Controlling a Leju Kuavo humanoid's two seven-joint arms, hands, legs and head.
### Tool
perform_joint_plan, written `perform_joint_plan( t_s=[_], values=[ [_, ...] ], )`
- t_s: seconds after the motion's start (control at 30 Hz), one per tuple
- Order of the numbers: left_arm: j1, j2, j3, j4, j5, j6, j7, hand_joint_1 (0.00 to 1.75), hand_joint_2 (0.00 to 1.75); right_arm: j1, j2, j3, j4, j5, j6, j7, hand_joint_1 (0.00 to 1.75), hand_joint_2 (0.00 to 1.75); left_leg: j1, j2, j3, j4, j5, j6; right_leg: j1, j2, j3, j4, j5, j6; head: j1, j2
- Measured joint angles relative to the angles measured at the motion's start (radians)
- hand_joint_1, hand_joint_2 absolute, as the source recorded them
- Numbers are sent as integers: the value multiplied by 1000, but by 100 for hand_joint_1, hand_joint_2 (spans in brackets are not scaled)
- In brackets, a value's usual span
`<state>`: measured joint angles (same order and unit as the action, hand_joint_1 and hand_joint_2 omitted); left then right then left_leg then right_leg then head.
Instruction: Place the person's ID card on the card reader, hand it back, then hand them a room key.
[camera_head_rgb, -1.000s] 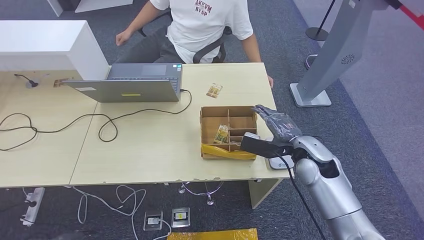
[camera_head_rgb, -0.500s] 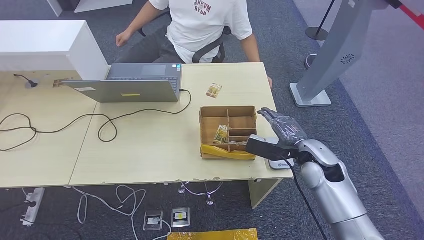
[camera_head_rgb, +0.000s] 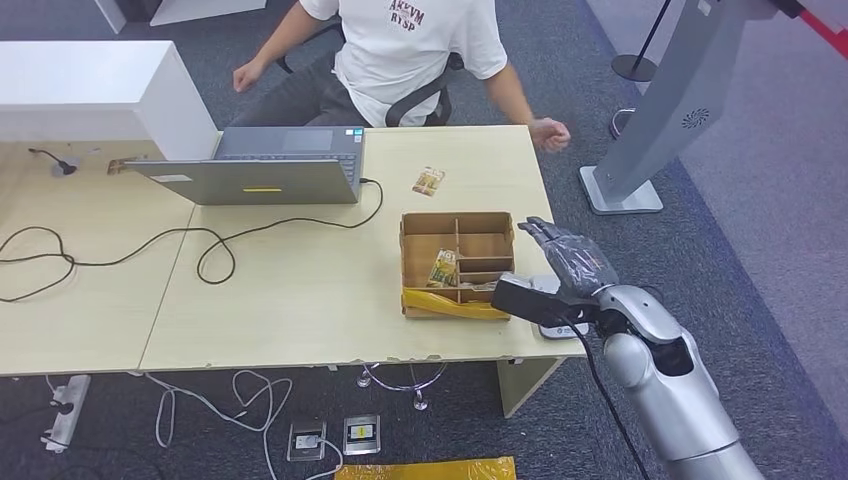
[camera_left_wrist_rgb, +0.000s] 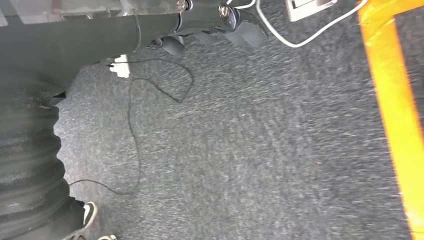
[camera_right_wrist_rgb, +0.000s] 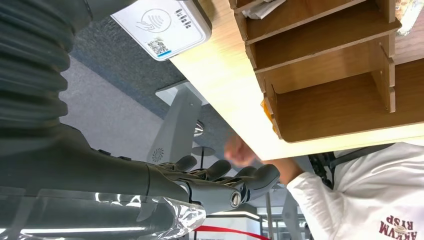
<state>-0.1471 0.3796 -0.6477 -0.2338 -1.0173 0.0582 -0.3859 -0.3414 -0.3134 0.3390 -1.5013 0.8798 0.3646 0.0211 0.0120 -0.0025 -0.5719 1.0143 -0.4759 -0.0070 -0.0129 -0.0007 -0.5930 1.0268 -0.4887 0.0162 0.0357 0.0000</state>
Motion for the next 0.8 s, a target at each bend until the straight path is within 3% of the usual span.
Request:
perform_joint_plan(
  t_s=[0.47,0.8],
  values=[
    [6,-127,-15,1,-9,2,59,0,175,12,13,13,-10,-1,-20,-12,0,175,0,0,-1,0,0,0,0,0,0,0,0,0,0,0],
    [15,-153,-17,4,-9,2,61,0,175,1,60,57,30,0,-65,-46,0,175,1,-2,-2,0,0,0,0,-3,0,1,0,0,0,0]
  ],
)
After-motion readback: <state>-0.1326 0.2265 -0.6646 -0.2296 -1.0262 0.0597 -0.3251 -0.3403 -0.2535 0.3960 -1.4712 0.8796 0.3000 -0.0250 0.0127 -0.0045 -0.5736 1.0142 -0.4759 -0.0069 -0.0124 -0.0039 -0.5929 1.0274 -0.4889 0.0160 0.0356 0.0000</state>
